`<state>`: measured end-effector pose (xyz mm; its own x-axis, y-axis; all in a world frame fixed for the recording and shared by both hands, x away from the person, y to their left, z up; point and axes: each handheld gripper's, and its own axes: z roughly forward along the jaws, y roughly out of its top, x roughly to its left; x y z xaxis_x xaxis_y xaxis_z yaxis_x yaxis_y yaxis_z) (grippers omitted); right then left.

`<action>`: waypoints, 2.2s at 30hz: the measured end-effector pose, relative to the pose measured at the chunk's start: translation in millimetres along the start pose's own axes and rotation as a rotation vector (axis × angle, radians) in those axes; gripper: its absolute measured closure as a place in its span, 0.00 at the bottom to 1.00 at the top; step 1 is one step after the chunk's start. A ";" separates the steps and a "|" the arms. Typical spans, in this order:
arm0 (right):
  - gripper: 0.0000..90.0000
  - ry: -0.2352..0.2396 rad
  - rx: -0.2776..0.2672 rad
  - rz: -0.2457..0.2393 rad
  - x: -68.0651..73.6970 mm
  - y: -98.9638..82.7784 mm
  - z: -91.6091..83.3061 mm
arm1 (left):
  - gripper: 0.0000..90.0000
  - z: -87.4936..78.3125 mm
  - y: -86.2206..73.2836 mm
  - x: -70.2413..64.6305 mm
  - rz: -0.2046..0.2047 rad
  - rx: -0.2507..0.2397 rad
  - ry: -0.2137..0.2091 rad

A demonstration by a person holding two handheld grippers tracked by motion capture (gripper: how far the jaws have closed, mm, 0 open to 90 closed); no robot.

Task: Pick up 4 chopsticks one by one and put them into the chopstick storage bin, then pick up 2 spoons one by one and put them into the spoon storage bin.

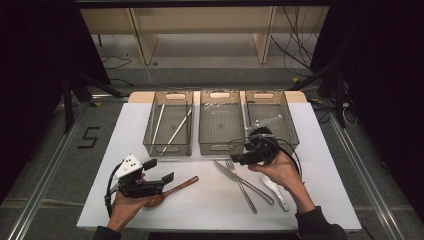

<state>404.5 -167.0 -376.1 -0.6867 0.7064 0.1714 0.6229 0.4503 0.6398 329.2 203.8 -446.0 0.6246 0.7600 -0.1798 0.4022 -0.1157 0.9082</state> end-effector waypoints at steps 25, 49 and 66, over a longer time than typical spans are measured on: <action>0.33 -0.056 0.077 0.126 -31.3 -64.6 -12.1 | 0.19 6.4 4.6 -1.3 -0.005 0.003 -0.007; 0.33 -0.118 0.201 0.156 -33.8 -88.2 -12.9 | 0.19 3.5 2.8 1.7 -0.007 0.004 -0.002; 0.56 -0.156 0.329 0.167 -37.4 -96.8 -12.1 | 0.19 0.6 1.5 0.2 0.006 0.005 0.000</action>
<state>365.3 -243.6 -435.4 -0.5161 0.8480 0.1206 0.8254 0.4549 0.3343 330.3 203.4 -444.9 0.6269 0.7593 -0.1744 0.4019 -0.1235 0.9073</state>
